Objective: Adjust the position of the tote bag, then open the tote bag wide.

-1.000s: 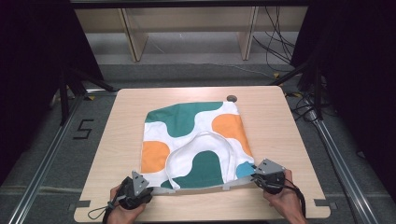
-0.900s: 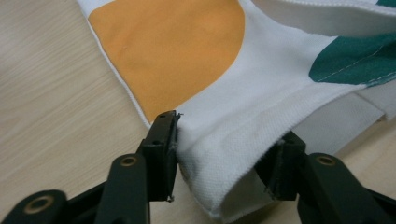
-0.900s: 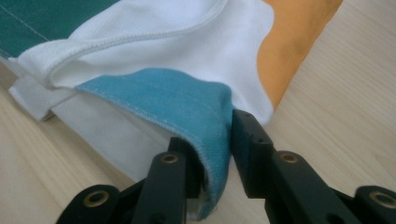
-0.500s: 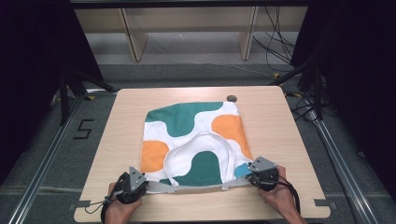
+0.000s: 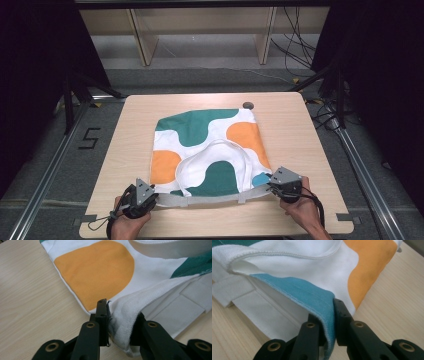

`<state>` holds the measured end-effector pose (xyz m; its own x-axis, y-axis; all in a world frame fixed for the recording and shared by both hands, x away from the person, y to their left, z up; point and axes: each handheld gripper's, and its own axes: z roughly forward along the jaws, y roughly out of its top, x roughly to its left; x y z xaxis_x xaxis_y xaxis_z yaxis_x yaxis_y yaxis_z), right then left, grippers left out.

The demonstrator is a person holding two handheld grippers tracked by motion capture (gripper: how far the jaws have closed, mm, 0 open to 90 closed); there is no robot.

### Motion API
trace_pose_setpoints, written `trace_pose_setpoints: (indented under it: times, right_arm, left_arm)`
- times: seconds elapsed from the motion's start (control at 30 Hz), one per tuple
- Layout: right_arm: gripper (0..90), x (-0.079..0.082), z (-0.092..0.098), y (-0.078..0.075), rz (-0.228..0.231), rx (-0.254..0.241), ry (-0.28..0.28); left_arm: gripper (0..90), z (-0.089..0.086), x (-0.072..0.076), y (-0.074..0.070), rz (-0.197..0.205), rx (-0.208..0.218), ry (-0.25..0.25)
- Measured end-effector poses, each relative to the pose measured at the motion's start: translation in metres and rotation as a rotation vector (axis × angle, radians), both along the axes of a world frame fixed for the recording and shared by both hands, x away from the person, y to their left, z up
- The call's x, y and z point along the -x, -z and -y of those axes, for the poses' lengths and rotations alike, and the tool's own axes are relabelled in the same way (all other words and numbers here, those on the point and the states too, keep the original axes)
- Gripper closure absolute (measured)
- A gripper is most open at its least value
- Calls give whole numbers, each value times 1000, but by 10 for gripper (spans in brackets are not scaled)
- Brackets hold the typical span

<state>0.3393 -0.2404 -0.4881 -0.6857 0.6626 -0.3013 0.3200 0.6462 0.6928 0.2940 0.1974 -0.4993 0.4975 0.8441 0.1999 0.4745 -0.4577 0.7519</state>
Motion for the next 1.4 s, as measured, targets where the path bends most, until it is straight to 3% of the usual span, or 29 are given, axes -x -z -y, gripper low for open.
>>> trace_pose_setpoints:
  times: [0.17,0.2,0.3,0.33,0.37,0.43,0.5,0.6,0.77,0.8,0.9,0.97,1.13,1.23,1.4]
  right_arm:
    - [838,1,4,-5,23,-35,7]
    - [838,1,4,-5,17,-47,20]
    - [837,2,6,-7,15,-70,8]
    - [838,3,6,-8,16,-79,15]
    - [838,3,7,-9,22,-78,10]
    - [839,6,7,-11,19,-90,24]
    - [841,5,8,-13,34,-91,16]
    - [841,8,8,-18,51,-113,23]
    - [842,9,10,-28,90,-137,9]
    - [842,8,12,-32,121,-130,0]
    - [843,8,15,-41,126,-157,6]
    - [846,6,18,-52,145,-173,17]
    - [857,2,22,-78,196,-182,10]
    - [859,-4,25,-94,206,-195,2]
    - [861,-11,28,-130,234,-206,-15]
  left_arm:
    - [753,-2,2,-7,1,8,17]
    - [753,-1,2,-6,8,48,11]
    - [754,-4,1,-8,-4,19,19]
    - [754,-2,2,-8,9,55,15]
    - [754,-3,2,-10,19,31,29]
    - [754,-2,5,-11,18,57,14]
    - [754,-1,6,-12,42,82,15]
    - [754,-3,6,-16,74,66,30]
    - [761,-7,7,-26,78,126,32]
    - [762,-8,7,-29,79,138,35]
    - [770,-9,4,-37,93,184,58]
    - [770,-11,3,-43,87,262,74]
    - [784,-8,1,-65,130,262,88]
    - [790,-9,-3,-86,184,273,102]
    - [797,-11,-12,-119,240,270,118]
